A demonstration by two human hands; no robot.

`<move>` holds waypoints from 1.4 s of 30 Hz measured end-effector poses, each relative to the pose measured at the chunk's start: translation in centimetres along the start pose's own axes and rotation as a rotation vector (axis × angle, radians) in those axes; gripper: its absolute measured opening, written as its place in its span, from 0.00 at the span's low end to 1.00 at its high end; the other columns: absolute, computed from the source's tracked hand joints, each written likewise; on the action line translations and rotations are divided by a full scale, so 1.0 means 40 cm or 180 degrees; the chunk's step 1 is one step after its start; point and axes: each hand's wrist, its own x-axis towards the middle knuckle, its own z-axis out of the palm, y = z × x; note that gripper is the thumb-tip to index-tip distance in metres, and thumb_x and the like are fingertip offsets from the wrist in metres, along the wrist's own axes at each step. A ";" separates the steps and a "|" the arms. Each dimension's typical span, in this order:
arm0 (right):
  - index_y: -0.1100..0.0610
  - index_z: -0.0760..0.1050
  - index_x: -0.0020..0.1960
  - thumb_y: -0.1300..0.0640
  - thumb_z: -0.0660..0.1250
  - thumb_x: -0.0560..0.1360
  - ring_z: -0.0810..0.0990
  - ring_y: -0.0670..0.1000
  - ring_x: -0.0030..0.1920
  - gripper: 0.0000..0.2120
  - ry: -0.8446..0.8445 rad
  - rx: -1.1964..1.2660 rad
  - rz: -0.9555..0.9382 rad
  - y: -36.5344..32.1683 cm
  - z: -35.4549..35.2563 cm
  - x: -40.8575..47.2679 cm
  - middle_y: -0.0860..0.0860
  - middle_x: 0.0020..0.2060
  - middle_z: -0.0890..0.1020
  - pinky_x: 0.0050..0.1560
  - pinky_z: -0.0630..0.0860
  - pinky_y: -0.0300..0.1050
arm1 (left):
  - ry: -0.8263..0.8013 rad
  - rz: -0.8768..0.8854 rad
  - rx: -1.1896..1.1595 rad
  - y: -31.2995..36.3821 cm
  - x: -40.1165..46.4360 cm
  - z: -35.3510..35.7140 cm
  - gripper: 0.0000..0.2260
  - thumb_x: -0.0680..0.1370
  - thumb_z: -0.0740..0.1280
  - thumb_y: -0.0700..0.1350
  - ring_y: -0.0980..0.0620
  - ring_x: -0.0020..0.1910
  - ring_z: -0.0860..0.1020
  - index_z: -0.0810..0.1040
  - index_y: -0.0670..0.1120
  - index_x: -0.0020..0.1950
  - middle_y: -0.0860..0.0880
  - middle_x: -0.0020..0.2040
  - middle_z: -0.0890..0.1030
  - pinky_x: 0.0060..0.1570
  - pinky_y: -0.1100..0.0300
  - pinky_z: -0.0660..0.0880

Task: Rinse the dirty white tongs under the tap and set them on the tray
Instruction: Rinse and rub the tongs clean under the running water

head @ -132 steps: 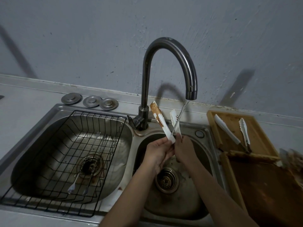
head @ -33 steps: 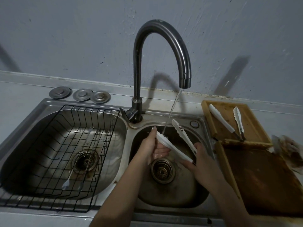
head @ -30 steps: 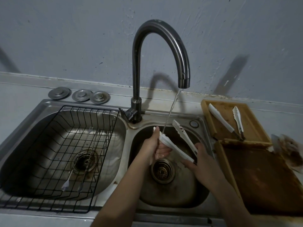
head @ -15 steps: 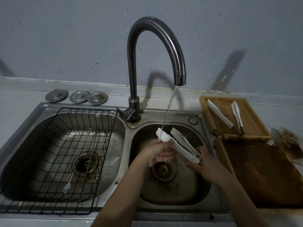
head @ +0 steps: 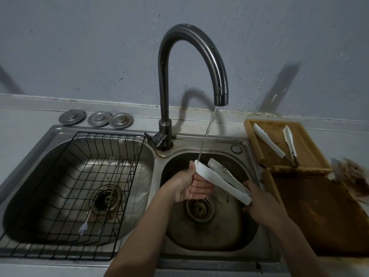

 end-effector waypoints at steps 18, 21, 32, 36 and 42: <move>0.50 0.60 0.71 0.60 0.68 0.73 0.79 0.50 0.55 0.30 0.0505 -0.0270 0.0023 0.043 0.003 0.008 0.52 0.58 0.79 0.53 0.78 0.45 | 0.0228 0.0060 -0.0050 0.022 -0.009 0.012 0.32 0.78 0.53 0.63 0.57 0.21 0.73 0.80 0.37 0.38 0.51 0.17 0.72 0.17 0.70 0.65; 0.50 0.63 0.69 0.61 0.67 0.73 0.79 0.48 0.50 0.27 0.0630 -0.0240 0.0008 0.045 0.002 0.014 0.50 0.54 0.79 0.48 0.78 0.43 | 0.0525 0.0395 -0.0172 0.026 -0.013 0.019 0.24 0.80 0.57 0.56 0.58 0.15 0.70 0.77 0.38 0.38 0.48 0.19 0.76 0.16 0.69 0.66; 0.53 0.66 0.62 0.40 0.70 0.67 0.78 0.51 0.53 0.30 0.0944 0.0105 -0.0272 0.002 -0.037 0.019 0.46 0.49 0.74 0.48 0.72 0.43 | 0.0866 0.1156 -0.1032 0.037 -0.017 0.023 0.17 0.81 0.60 0.44 0.50 0.25 0.78 0.78 0.31 0.45 0.46 0.26 0.80 0.23 0.65 0.74; 0.55 0.72 0.47 0.39 0.54 0.75 0.79 0.51 0.40 0.20 0.1154 0.0777 0.0140 0.016 -0.021 0.032 0.51 0.40 0.79 0.40 0.74 0.47 | 0.0791 0.1033 -0.1027 0.040 -0.012 0.025 0.09 0.79 0.62 0.39 0.52 0.28 0.83 0.79 0.36 0.45 0.45 0.29 0.83 0.29 0.65 0.79; 0.53 0.69 0.42 0.46 0.58 0.78 0.77 0.47 0.34 0.11 0.1232 0.0767 0.0401 0.032 -0.006 0.054 0.50 0.35 0.77 0.29 0.69 0.39 | 0.0961 0.0851 -0.0951 0.024 0.009 0.040 0.09 0.78 0.63 0.36 0.45 0.38 0.81 0.79 0.32 0.54 0.38 0.40 0.82 0.43 0.55 0.80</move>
